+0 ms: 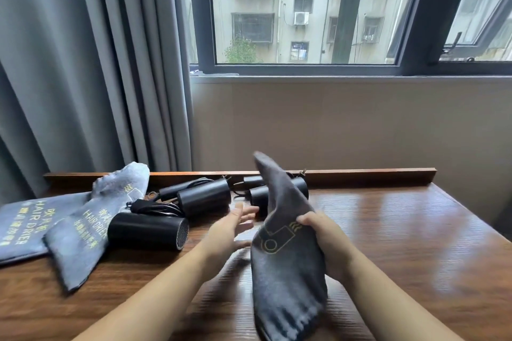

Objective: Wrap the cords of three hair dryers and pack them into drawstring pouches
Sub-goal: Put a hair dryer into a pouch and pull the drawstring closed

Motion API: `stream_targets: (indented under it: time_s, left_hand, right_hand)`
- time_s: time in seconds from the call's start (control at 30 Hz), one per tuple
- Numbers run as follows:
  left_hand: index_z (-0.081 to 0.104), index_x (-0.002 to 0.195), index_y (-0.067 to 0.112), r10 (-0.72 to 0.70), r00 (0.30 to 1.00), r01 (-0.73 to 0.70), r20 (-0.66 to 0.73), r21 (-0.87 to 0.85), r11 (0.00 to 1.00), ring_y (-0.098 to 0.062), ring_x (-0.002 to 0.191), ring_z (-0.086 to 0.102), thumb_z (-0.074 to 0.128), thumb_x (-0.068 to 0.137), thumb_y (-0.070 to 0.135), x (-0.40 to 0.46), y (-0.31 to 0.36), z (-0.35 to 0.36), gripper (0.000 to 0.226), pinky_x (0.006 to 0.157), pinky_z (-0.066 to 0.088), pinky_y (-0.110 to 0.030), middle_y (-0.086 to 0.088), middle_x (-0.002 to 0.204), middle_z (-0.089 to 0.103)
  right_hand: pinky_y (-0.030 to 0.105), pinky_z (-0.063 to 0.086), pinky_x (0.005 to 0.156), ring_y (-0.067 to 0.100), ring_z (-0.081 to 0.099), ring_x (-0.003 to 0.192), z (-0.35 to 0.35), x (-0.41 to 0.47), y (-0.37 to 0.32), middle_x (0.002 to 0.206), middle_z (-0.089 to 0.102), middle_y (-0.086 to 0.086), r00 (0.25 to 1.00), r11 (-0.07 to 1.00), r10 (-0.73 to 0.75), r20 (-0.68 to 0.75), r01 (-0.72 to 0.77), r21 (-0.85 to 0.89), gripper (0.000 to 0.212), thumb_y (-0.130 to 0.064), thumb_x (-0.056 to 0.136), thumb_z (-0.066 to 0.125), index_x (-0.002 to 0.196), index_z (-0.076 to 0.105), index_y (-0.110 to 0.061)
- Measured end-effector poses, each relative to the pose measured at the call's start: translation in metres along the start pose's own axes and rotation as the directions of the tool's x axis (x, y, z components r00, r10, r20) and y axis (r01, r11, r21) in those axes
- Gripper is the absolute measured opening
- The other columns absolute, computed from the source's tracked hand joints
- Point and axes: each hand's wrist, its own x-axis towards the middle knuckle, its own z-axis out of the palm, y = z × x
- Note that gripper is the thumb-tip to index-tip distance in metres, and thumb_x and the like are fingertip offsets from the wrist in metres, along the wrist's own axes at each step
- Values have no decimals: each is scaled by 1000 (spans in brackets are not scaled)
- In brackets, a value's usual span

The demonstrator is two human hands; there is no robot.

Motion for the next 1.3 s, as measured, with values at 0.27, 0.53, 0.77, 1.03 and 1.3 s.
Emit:
stream_targets:
  time_s: [0.27,0.53,0.77,1.03,1.3]
  left_hand:
    - [66,119,11,-422,888,441,180,-81,894,-25,93,66,40,95,65,-14,-4,-4,65,81,52,-34,-12,108,71]
    - [47,142,28,163,979,-190,-125,-248,950,-27,118,63,47,94,-11,-7,13,-18,62,104,48,-46,-9,126,68]
    - [25,153,38,276,937,-187,-214,360,914,-20,119,61,61,91,4,3,11,-45,79,101,51,-39,-4,147,49]
    - [60,129,33,332,818,-565,470,768,303,-2,130,38,62,86,63,-47,-27,-47,53,114,28,-23,17,132,51]
    - [57,134,34,229,875,-466,427,871,154,-8,127,46,43,89,57,-48,-24,-40,53,106,28,-15,8,133,55]
  right_hand:
    - [52,48,99,41,65,101,10,-2,-4,110,67,27,991,889,39,126,-92,449,46,-20,77,51,112,69,4]
    - [31,53,74,17,71,85,6,1,2,99,75,12,985,997,-50,-167,41,-60,18,-9,97,51,104,68,-11]
    - [29,49,70,17,68,89,0,1,16,100,70,0,976,483,-114,-186,-109,-869,35,-44,93,63,117,53,-20]
    - [32,56,71,17,66,87,-7,-14,22,102,66,15,996,925,67,-63,-85,-369,54,-4,97,56,139,41,-35]
    - [23,40,41,11,48,50,4,10,20,86,59,8,973,925,23,-232,-109,-365,23,-2,97,49,108,59,-20]
